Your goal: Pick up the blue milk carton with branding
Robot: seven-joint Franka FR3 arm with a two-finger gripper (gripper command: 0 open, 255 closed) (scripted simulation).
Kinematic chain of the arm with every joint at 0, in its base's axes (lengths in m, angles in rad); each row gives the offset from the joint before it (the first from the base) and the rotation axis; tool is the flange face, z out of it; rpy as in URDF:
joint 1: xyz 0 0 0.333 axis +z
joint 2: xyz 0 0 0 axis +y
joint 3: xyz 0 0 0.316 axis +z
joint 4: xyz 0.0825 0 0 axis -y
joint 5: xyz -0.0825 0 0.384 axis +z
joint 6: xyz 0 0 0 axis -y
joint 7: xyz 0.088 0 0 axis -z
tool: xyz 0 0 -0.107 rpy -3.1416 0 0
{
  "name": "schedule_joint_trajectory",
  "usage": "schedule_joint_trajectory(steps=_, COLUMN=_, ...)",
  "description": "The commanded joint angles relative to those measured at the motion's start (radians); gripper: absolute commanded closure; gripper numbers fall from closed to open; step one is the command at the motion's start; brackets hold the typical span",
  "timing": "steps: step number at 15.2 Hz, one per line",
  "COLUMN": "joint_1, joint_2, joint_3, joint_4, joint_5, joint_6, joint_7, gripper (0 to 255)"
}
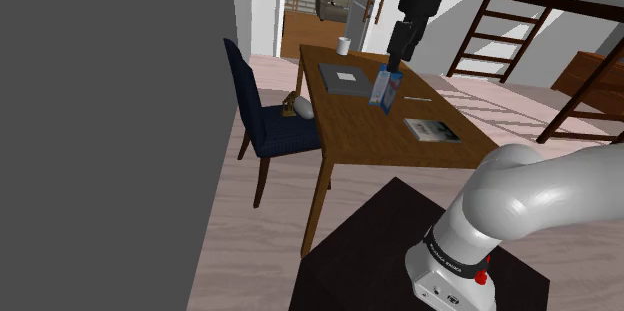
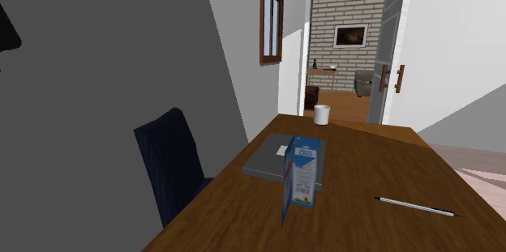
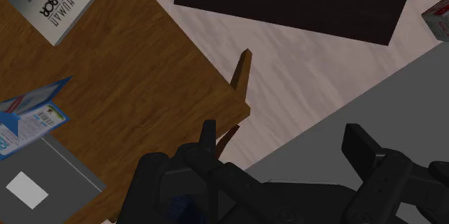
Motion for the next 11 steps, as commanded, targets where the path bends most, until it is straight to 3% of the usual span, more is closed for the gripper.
schedule_joint_trajectory(steps=1, joint_1=0.000, joint_2=0.000, joint_3=0.000, joint_4=0.000, joint_5=0.000, joint_6=0.000, joint_7=0.000, gripper=0)
schedule_joint_trajectory(steps=11, joint_1=-0.093, joint_2=0.265, joint_3=-0.142, joint_4=0.090, joint_5=-0.052, joint_6=0.179, joint_7=-0.018, gripper=0)
